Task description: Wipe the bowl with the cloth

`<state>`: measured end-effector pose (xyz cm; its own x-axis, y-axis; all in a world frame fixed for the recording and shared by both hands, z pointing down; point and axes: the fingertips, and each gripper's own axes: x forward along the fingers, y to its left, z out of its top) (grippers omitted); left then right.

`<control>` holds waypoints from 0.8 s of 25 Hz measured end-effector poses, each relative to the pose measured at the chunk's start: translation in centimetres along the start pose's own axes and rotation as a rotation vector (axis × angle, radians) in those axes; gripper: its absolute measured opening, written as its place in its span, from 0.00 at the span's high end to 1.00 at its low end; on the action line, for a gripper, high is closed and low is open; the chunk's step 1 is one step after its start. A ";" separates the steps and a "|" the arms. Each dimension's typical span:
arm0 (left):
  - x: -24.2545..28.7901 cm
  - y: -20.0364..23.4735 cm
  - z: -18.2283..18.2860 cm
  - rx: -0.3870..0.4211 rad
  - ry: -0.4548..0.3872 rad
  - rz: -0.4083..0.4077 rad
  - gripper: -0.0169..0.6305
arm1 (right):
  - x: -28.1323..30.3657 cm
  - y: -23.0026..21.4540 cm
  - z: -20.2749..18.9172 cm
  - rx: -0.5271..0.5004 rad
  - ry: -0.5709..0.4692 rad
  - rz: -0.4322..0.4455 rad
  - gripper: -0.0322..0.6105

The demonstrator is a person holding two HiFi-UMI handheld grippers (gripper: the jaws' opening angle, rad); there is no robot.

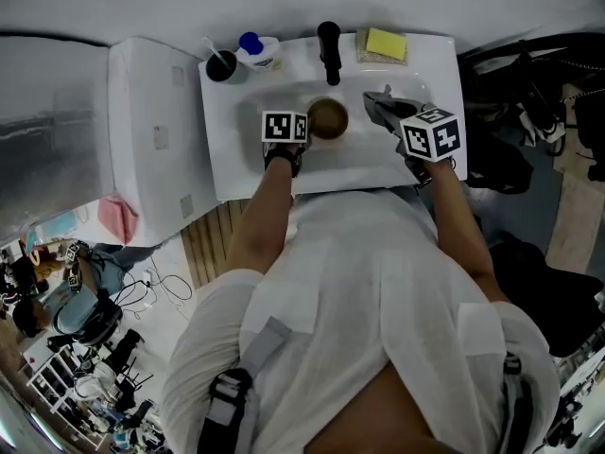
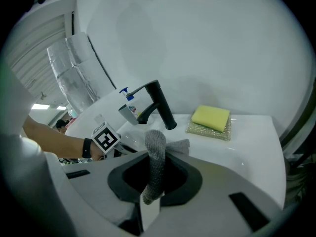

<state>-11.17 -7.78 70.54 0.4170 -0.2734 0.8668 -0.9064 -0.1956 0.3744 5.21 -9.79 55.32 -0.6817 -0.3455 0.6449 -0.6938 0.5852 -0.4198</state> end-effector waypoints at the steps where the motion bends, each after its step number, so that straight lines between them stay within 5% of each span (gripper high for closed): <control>1: -0.5 -0.1 0.2 0.001 -0.019 -0.001 0.78 | 0.0 0.1 0.1 -0.003 -0.007 0.002 0.88; 11: -8.9 -3.1 5.6 0.060 -0.352 -0.112 0.85 | -1.1 0.7 2.6 -0.039 -0.118 0.023 0.88; 17: -17.5 -6.7 10.5 0.222 -0.706 -0.170 0.91 | -3.4 1.5 5.5 -0.118 -0.276 0.040 0.88; 20: -20.6 -8.4 11.5 0.298 -0.810 -0.178 0.92 | -5.1 1.8 7.1 -0.159 -0.384 0.045 0.88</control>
<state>-11.38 -11.36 45.78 0.5723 -0.7773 0.2613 -0.8154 -0.5057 0.2817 5.79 -12.21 46.80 -0.7682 -0.5484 0.3303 -0.6377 0.7012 -0.3188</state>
